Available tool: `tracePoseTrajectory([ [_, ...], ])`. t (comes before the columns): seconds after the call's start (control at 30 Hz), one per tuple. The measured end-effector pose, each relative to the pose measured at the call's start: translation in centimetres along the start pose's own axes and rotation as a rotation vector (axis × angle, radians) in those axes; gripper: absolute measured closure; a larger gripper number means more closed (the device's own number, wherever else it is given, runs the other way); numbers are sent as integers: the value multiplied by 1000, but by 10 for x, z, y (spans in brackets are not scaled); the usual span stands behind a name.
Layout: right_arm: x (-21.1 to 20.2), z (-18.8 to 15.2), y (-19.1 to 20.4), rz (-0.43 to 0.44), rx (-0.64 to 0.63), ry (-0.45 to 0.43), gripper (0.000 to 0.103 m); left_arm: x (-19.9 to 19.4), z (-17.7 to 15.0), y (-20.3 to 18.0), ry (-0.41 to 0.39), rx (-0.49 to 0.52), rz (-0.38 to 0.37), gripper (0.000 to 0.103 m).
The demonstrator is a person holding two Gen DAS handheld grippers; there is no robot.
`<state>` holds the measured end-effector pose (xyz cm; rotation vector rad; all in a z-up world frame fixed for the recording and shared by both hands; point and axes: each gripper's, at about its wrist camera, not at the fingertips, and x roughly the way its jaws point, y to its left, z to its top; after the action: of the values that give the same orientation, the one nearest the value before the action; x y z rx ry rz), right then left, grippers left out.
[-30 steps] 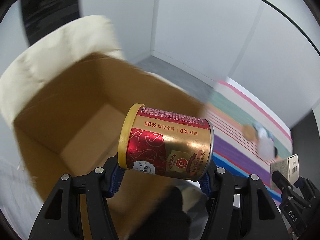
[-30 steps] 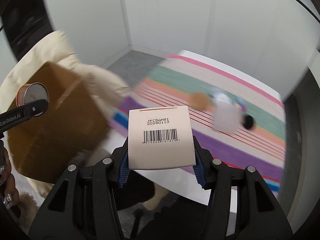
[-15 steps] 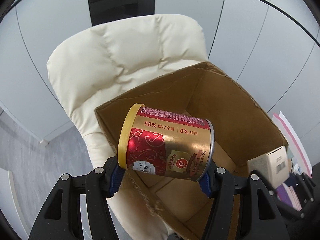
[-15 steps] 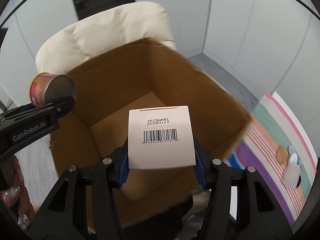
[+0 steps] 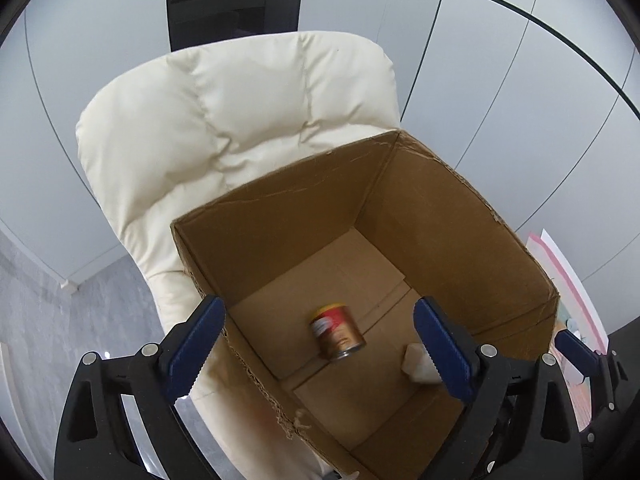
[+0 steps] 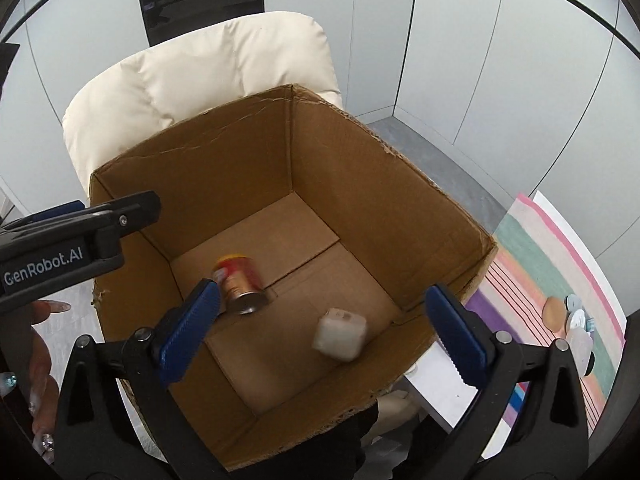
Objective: Organize objects
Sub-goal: 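Open both tools to drop the can and white box into the cardboard box, then move both tools back toward the remaining objects on the cloth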
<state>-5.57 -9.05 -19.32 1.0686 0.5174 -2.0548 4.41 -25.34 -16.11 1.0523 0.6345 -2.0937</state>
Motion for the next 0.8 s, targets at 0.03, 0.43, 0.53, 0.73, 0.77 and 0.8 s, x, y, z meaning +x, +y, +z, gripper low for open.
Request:
tracePoseTrajectory([
  [0.03,-1,0,0,-1,3,-1,0,0,0,0,2,-2,0,7],
  [0.43,-14,-11,-23,-37,56,-4,0,-5,-4,-10,9,2,-32,7],
  [0.53,-20,-16,-38,-46,104,-10,0,-8,-8,-24,13,30,-54,7],
  [0.73,-37,-34,-77,-91,181,-23,0,-17,-18,-67,7,111,-94,7],
  [0.77,-41,-38,-84,-103,194,-26,0,-19,-21,-76,6,126,-107,7],
  [0.8,-44,-43,-93,-113,208,-28,0,-21,-23,-86,6,142,-119,7],
])
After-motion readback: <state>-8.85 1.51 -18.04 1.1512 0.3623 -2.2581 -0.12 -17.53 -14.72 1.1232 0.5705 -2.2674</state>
